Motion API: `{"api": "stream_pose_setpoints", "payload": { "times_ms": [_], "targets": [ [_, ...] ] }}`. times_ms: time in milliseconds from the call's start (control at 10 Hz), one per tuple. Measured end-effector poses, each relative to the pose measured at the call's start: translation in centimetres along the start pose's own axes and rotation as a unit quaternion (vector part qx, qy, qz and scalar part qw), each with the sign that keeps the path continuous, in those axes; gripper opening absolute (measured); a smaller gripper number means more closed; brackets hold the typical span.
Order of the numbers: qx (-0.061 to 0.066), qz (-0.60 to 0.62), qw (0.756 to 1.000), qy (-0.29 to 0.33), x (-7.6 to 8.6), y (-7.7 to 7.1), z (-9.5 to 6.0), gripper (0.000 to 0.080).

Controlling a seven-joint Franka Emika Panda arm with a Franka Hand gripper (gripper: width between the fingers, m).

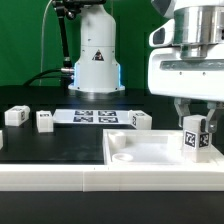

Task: Assemble one leg

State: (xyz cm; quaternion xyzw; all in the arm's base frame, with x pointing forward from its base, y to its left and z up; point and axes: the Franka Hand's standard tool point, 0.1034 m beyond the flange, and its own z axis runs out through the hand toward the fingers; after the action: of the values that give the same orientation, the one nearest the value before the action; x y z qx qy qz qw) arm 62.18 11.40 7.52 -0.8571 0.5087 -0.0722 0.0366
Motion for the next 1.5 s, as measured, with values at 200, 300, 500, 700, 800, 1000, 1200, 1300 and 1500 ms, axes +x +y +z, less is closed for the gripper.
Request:
{"api": "stream_pose_setpoints", "payload": {
  "times_ms": [200, 300, 500, 700, 800, 1000, 1200, 1300, 1500],
  "targets": [
    [0.003, -0.072, 0.997, 0.002, 0.2, -0.1, -0.1, 0.0473],
    [0.008, -0.138, 0.99, 0.006, 0.4, -0.2, -0.1, 0.0604],
    [0.012, -0.251, 0.968, 0.011, 0.5, -0.3, -0.1, 0.064],
    [0.019, -0.35, 0.937, 0.019, 0.2, -0.8, -0.3, 0.0648],
    [0.024, -0.388, 0.921, 0.025, 0.1, -1.0, -0.4, 0.0649],
    [0.025, -0.471, 0.881, 0.035, -0.2, -1.1, -0.3, 0.0649],
    [0.024, -0.516, 0.855, 0.038, -0.2, -1.2, -0.3, 0.0649],
    [0.02, -0.55, 0.834, 0.041, -0.2, -1.2, -0.3, 0.0649],
    [0.012, -0.586, 0.809, 0.044, -0.5, -1.2, -0.3, 0.0649]
  ]
}}
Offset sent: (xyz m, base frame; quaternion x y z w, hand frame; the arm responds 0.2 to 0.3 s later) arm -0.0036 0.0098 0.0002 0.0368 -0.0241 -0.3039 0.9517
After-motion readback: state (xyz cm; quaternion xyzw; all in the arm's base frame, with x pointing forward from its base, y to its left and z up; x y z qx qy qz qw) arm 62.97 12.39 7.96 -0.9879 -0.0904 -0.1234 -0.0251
